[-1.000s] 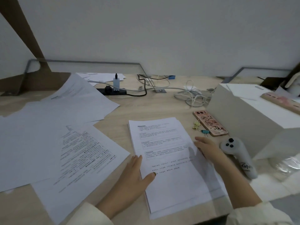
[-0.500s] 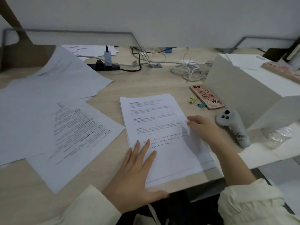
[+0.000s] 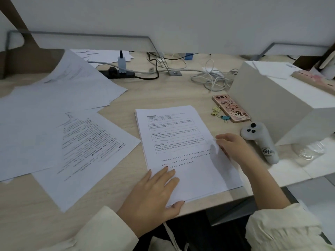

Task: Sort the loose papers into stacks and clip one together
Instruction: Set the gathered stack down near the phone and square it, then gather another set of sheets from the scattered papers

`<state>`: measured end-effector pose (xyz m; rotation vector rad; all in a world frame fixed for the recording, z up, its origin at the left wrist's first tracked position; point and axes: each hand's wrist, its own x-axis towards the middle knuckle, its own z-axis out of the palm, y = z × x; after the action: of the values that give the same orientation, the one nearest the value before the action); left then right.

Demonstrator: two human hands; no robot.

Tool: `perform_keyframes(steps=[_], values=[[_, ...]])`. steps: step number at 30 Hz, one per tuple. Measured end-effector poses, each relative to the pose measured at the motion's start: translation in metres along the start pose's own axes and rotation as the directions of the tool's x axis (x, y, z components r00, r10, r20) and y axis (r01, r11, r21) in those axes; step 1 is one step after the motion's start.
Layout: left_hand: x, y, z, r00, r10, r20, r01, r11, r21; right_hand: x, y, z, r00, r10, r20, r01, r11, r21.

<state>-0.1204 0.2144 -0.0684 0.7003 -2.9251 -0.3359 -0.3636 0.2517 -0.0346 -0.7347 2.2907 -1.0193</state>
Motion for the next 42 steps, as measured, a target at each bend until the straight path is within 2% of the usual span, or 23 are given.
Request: perform_keyframes(steps=[5, 8, 10, 13, 16, 18, 21, 23, 25, 32, 35, 38, 42], values=[[0.005, 0.000, -0.002, 0.999, 0.037, 0.007, -0.037, 0.999, -0.009, -0.003, -0.005, 0.002, 1.000, -0.017, -0.003, 0.017, 0.997, -0.077], [0.004, -0.004, -0.016, 1.000, 0.022, 0.001, -0.022, 0.999, -0.040, -0.007, -0.022, 0.015, 0.988, -0.146, -0.050, 0.134, 0.971, -0.197], [0.001, -0.013, -0.031, 0.996, -0.061, -0.062, 0.055, 0.994, -0.091, -0.014, -0.045, 0.033, 0.969, -0.245, 0.017, 0.243, 0.951, -0.190], [-0.009, -0.049, -0.044, 0.953, -0.245, -0.176, 0.232, 0.968, -0.094, -0.028, -0.088, 0.074, 0.921, -0.320, 0.221, 0.351, 0.929, -0.116], [-0.030, -0.102, -0.051, 0.870, -0.439, -0.226, 0.414, 0.898, -0.152, -0.036, -0.128, 0.119, 0.863, -0.274, 0.424, 0.323, 0.945, -0.046], [-0.052, -0.136, -0.050, 0.806, -0.551, -0.215, 0.532, 0.834, -0.146, -0.036, -0.149, 0.145, 0.842, -0.220, 0.493, 0.263, 0.965, -0.019], [-0.089, -0.174, -0.053, 0.663, -0.711, -0.234, 0.714, 0.695, -0.085, -0.026, -0.167, 0.176, 0.850, -0.151, 0.504, 0.222, 0.971, -0.084], [-0.109, -0.189, -0.054, 0.561, -0.810, -0.174, 0.807, 0.581, -0.102, -0.020, -0.171, 0.189, 0.871, -0.100, 0.482, 0.190, 0.972, -0.142], [-0.120, -0.196, -0.054, 0.519, -0.849, -0.102, 0.840, 0.528, -0.123, -0.016, -0.173, 0.198, 0.881, -0.068, 0.468, 0.151, 0.978, -0.143], [-0.123, -0.197, -0.053, 0.559, -0.820, -0.122, 0.819, 0.569, -0.070, -0.023, -0.167, 0.222, 0.871, -0.084, 0.484, 0.199, 0.961, -0.191], [-0.122, -0.199, -0.056, 0.573, -0.816, -0.078, 0.816, 0.577, -0.033, -0.031, -0.169, 0.226, 0.851, -0.175, 0.494, 0.306, 0.932, -0.196], [-0.124, -0.199, -0.062, 0.573, -0.818, -0.049, 0.818, 0.574, -0.029, -0.037, -0.173, 0.217, 0.868, -0.298, 0.398, 0.405, 0.888, -0.219], [-0.128, -0.204, -0.050, 0.575, -0.805, -0.146, 0.807, 0.587, -0.058, -0.050, -0.181, 0.181, 0.844, -0.454, 0.286, 0.507, 0.849, -0.148]])
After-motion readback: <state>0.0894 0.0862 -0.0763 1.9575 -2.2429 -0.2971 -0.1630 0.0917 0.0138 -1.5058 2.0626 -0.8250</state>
